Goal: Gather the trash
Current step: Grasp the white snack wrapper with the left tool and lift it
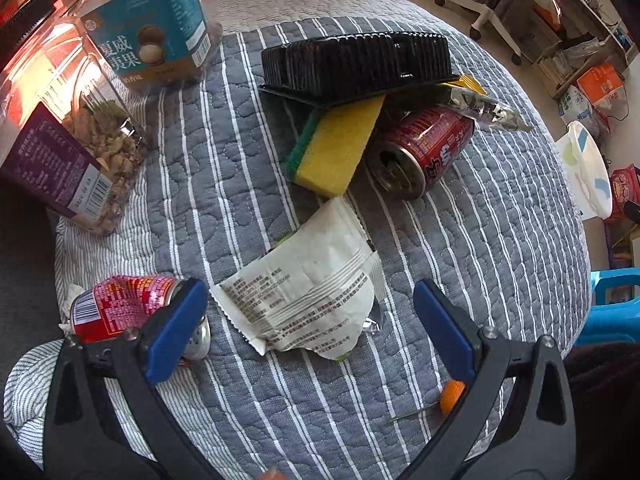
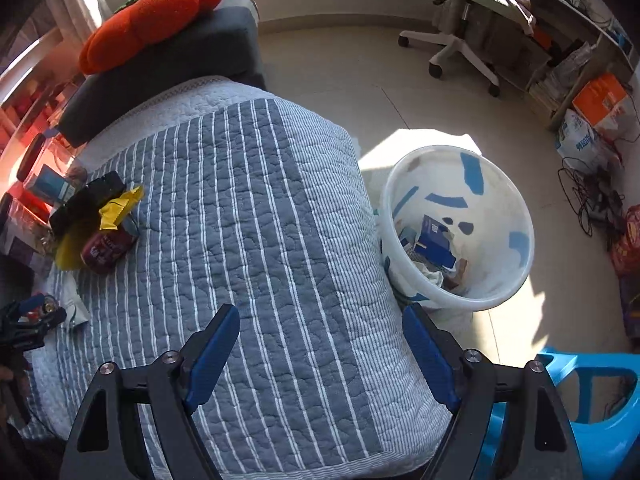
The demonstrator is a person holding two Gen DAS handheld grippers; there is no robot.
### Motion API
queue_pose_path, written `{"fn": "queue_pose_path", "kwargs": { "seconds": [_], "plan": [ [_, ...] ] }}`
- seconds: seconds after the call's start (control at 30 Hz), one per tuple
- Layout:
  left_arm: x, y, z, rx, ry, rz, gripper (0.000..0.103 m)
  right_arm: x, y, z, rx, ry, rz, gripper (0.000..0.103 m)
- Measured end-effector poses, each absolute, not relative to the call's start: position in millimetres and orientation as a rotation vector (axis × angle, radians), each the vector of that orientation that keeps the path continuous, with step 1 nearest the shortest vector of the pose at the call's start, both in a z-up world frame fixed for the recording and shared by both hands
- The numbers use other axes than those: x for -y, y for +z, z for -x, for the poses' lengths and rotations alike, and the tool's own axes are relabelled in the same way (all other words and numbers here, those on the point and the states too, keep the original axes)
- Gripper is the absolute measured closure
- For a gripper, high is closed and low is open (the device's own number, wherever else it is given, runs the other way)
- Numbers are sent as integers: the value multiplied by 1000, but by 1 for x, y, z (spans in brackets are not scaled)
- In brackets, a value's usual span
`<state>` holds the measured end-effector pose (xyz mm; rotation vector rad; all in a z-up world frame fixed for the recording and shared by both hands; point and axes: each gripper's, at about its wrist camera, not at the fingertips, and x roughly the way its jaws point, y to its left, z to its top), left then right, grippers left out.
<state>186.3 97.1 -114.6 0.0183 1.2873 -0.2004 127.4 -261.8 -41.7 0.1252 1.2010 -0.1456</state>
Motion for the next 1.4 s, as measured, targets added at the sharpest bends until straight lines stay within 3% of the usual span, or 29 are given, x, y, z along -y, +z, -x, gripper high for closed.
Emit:
{"fn": "queue_pose_path", "kwargs": {
  "seconds": [0.27, 0.43, 0.53, 0.7, 0.73, 1.13, 1.4],
  "plan": [
    [-90, -145, -199, -1372, -149, -30, 5, 251, -50, -131, -1224, -136, -96, 18],
    [-87, -147, -200, -1369, -150, -32, 19, 247, -52, -133, -1231, -131, -85, 18],
    [-89, -138, -195, -1350, -158, 2, 35, 243, -53, -134, -1232, -124, -77, 18],
    [-97, -120, -188, -1325, -189, 51, 76, 236, -53, -136, -1232, -117, -74, 18],
    [-98, -116, -186, -1319, -203, 68, 78, 235, -53, -136, -1232, -115, -74, 18],
    [-121, -41, -164, -1117, -229, 131, 79, 183, -53, -162, -1217, -34, -93, 18],
    [-132, -37, -158, -1063, -142, 138, 79, 122, -50, -195, -1163, 67, -145, 18]
  ]
}}
